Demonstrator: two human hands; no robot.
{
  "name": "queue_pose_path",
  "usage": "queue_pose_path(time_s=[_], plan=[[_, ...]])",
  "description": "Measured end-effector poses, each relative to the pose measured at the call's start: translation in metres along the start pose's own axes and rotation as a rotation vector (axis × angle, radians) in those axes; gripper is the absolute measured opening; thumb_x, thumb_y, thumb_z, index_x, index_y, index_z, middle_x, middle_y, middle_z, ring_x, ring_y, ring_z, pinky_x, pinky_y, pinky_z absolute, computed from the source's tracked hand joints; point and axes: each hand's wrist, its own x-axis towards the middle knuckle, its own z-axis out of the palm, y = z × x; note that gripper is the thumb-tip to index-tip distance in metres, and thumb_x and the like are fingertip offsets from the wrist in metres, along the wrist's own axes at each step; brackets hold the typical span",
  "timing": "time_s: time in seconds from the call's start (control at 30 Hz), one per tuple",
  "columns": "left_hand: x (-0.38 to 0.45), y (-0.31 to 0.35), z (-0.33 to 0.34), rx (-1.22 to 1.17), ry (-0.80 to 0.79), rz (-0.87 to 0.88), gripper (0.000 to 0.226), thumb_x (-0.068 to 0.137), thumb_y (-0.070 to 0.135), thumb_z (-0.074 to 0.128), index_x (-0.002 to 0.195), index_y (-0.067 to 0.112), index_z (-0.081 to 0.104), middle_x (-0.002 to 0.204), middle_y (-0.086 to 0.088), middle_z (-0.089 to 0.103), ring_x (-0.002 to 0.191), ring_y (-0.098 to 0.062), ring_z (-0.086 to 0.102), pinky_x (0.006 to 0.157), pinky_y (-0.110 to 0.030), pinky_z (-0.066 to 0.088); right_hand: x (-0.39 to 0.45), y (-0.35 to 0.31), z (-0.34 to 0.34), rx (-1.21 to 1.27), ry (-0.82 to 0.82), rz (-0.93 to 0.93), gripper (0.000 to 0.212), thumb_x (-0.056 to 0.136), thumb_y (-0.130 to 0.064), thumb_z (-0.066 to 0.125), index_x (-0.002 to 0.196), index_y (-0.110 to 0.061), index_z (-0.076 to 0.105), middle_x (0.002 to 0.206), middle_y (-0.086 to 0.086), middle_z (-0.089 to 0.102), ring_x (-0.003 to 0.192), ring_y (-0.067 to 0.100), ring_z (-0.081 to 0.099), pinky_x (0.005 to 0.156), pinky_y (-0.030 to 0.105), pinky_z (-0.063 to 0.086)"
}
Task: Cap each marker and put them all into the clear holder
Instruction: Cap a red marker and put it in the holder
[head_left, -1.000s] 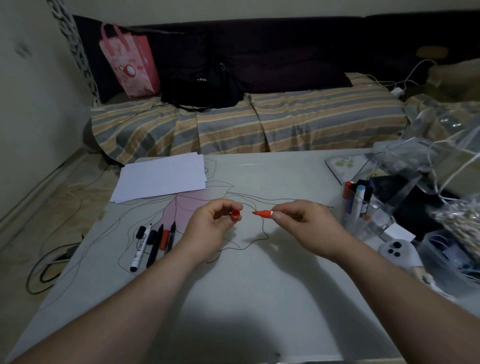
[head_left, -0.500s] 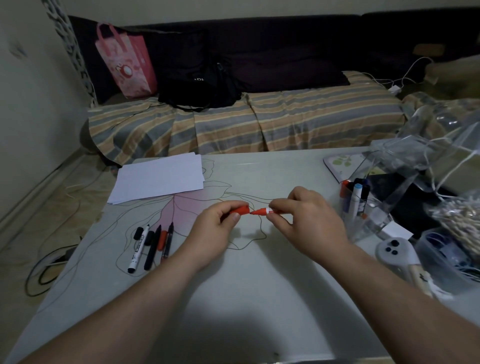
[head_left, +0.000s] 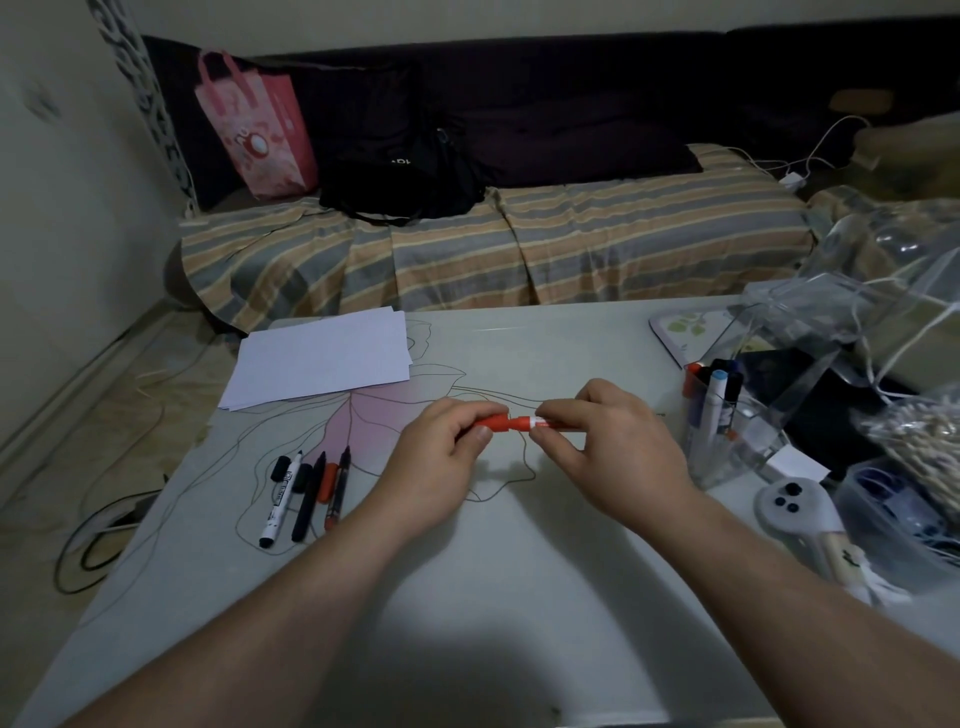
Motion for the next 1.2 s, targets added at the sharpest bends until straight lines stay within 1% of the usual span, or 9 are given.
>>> queue_pose_path(time_s=[0.17,0.3,0.5,0.63,0.8,0.87,0.93,1.07,1.2], plan=[[-0.005,0.007,0.011,-0.140,-0.073,-0.078,0.017,0.105,0.026,0.049,0.106,0.028,0.066,0.092,0.007,0.068,0.086,-0.010,0.060,0.081,-0.031,0.047,-0.002,-0.005,0.004,0.064,-0.046,-0.067,0.035,0.092,-0.062,0.050,0.104,-0.040,0.075,0.088,-0.011,0.055,0.082,0.016,0.060,0.068,0.036,0.051],[-0.005,0.014,0.022,-0.205,0.006,-0.091,0.018,0.107,0.024,0.043,0.094,0.018,0.055,0.072,0.011,0.053,0.066,-0.007,0.046,0.066,-0.031,0.037,-0.002,-0.009,0.006,0.038,-0.012,-0.054,0.040,0.091,-0.065,0.044,0.096,-0.039,0.074,0.084,-0.010,0.056,0.075,0.015,0.061,0.062,0.033,0.049],[-0.003,0.027,0.020,-0.116,0.036,-0.049,0.019,0.106,0.024,0.044,0.088,0.020,0.049,0.074,0.009,0.057,0.068,-0.005,0.050,0.064,-0.025,0.039,-0.004,-0.013,0.006,0.074,0.004,-0.034,0.037,0.092,-0.063,0.045,0.099,-0.037,0.071,0.083,-0.009,0.058,0.079,0.010,0.060,0.064,0.033,0.048],[-0.005,0.026,0.024,-0.086,0.000,-0.068,0.014,0.104,0.027,0.047,0.092,0.021,0.051,0.083,0.003,0.065,0.079,-0.013,0.060,0.074,-0.038,0.048,-0.005,-0.009,0.011,0.187,-0.144,0.002,0.029,0.092,-0.057,0.044,0.101,-0.035,0.061,0.085,-0.012,0.063,0.084,0.013,0.060,0.074,0.040,0.052],[-0.006,0.038,0.036,-0.210,-0.030,-0.129,0.012,0.096,0.033,0.061,0.094,0.027,0.050,0.075,0.015,0.070,0.072,-0.004,0.064,0.071,-0.028,0.051,-0.008,0.007,-0.004,0.021,-0.368,-0.023,0.025,0.100,-0.054,0.043,0.121,-0.042,0.051,0.098,-0.012,0.068,0.101,0.020,0.052,0.088,0.044,0.047],[-0.003,0.041,0.043,-0.285,-0.007,-0.109,0.015,0.096,0.034,0.062,0.099,0.030,0.048,0.073,0.010,0.069,0.074,-0.013,0.066,0.074,-0.036,0.053,-0.006,0.010,-0.019,0.111,-0.385,0.001,0.022,0.102,-0.045,0.048,0.122,-0.040,0.054,0.099,-0.010,0.072,0.096,0.018,0.058,0.086,0.042,0.050],[-0.002,0.046,0.050,-0.341,0.005,-0.098,0.016,0.098,0.034,0.059,0.107,0.036,0.046,0.073,0.004,0.067,0.076,-0.020,0.065,0.077,-0.041,0.052,0.002,0.016,-0.037,0.188,-0.254,0.093,0.015,0.102,-0.035,0.053,0.116,-0.033,0.059,0.093,-0.008,0.072,0.086,0.016,0.064,0.079,0.039,0.052],[-0.005,0.054,0.062,-0.292,-0.098,-0.095,0.018,0.098,0.032,0.059,0.113,0.038,0.051,0.082,0.005,0.063,0.068,-0.008,0.057,0.071,-0.023,0.048,0.016,0.046,-0.087,0.230,0.275,0.223,0.011,0.099,-0.027,0.059,0.109,-0.025,0.065,0.091,-0.003,0.064,0.081,0.021,0.063,0.076,0.036,0.048],[-0.013,0.057,0.076,-0.011,-0.271,0.063,0.016,0.094,0.030,0.056,0.109,0.035,0.060,0.091,0.012,0.063,0.084,-0.002,0.056,0.080,-0.022,0.049,0.008,0.081,-0.109,0.002,0.386,0.273,0.021,0.098,-0.026,0.061,0.116,-0.018,0.068,0.099,0.001,0.066,0.080,0.016,0.054,0.076,0.032,0.039]])
